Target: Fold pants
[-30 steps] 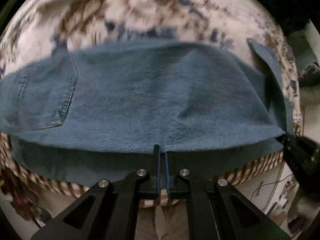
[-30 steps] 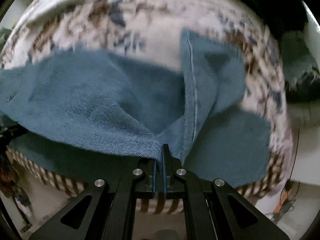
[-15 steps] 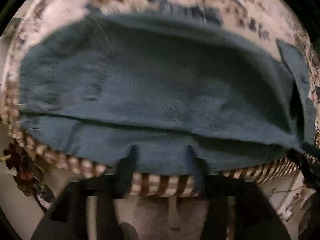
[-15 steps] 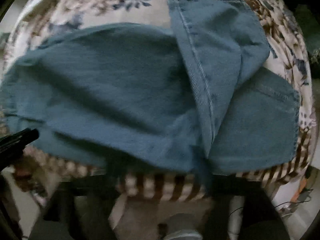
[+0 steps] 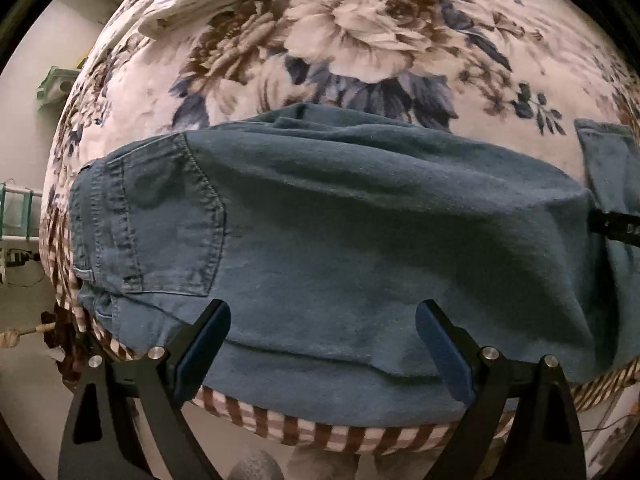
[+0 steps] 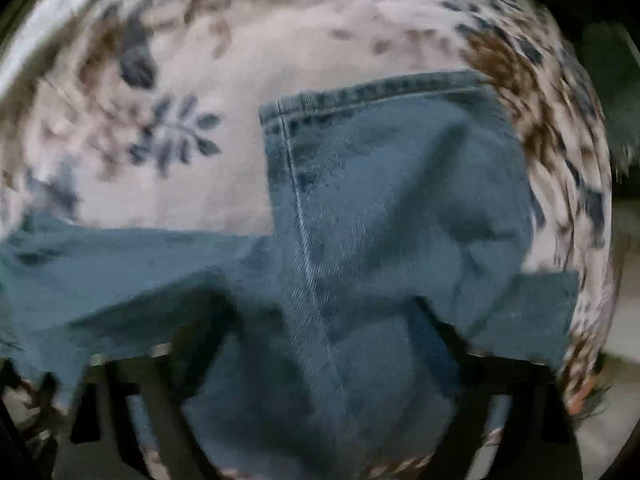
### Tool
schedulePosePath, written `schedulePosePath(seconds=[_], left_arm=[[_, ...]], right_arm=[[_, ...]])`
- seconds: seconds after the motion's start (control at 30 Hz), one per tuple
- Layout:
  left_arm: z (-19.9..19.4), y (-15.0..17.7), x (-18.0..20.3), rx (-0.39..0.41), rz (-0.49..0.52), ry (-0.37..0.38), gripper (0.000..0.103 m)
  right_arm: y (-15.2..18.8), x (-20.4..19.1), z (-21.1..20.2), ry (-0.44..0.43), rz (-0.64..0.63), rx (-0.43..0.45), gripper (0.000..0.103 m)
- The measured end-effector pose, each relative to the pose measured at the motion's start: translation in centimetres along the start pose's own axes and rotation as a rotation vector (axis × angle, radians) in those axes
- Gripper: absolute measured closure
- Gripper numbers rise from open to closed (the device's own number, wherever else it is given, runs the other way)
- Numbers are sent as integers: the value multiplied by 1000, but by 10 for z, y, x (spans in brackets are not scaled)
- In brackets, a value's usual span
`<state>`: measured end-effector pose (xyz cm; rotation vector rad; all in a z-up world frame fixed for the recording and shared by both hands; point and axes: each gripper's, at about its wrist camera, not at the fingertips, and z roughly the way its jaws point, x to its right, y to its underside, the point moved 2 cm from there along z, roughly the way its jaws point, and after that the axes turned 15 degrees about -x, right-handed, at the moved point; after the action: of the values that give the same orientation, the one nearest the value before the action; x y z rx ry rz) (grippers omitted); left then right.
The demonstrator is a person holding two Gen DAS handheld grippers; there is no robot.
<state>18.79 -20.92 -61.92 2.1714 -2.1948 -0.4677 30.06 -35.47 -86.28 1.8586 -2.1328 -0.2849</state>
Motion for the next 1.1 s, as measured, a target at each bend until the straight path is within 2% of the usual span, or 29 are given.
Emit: schedulePosePath(seconds=[0.03, 0.07, 0.1, 0.2, 0.23, 0.3, 0.33, 0.37, 0.4, 0.47, 0.5, 0.57, 0.6, 0.63, 0.73, 0.83, 0.97, 1.1], left_arm=[[0, 2, 1, -4, 5, 3, 8], [-3, 6, 5, -4, 10, 6, 8], [-4, 7, 7, -5, 15, 6, 8], [0, 17, 16, -30, 38, 10, 8], [3, 21, 20, -45, 47, 0, 8], [9, 25, 21, -57, 58, 1, 8], [11, 27, 23, -60, 60, -2, 8], [13, 30, 25, -66, 64, -5, 8], [15, 32, 27, -73, 66, 1, 8], [16, 36, 30, -78, 68, 11, 8], [15, 38, 30, -79, 72, 17, 8], [14, 42, 26, -78, 70, 40, 8], [13, 44, 22, -78, 64, 55, 8], [13, 48, 17, -80, 56, 70, 8], [16, 54, -17, -95, 5, 118, 8], [23, 61, -58, -118, -63, 155, 8], [38, 61, -142, -125, -149, 151, 8], [49, 51, -228, -96, -243, 135, 8]], right_arm=[[2, 5, 1, 19, 14, 3, 88], [8, 17, -1, 11, 65, 21, 92], [21, 41, -9, -33, 159, 61, 95], [81, 125, -27, -176, 448, 160, 95], [95, 142, -26, -198, 503, 167, 95], [141, 193, -7, -334, 669, 144, 94], [152, 205, 4, -381, 701, 125, 93], [167, 220, 26, -495, 757, 91, 92], [176, 225, 41, -548, 786, 66, 89], [186, 231, 68, -596, 831, -13, 79], [193, 231, 78, -641, 843, -29, 74], [202, 234, 82, -680, 851, -5, 58], [212, 233, 75, -691, 850, 19, 45], [222, 230, 65, -685, 845, 46, 40], [227, 209, 38, -673, 793, 56, 40], [224, 145, 22, -682, 630, 20, 40], [207, 19, 25, -746, 444, -105, 40], [202, -73, 39, -803, 411, -191, 40]])
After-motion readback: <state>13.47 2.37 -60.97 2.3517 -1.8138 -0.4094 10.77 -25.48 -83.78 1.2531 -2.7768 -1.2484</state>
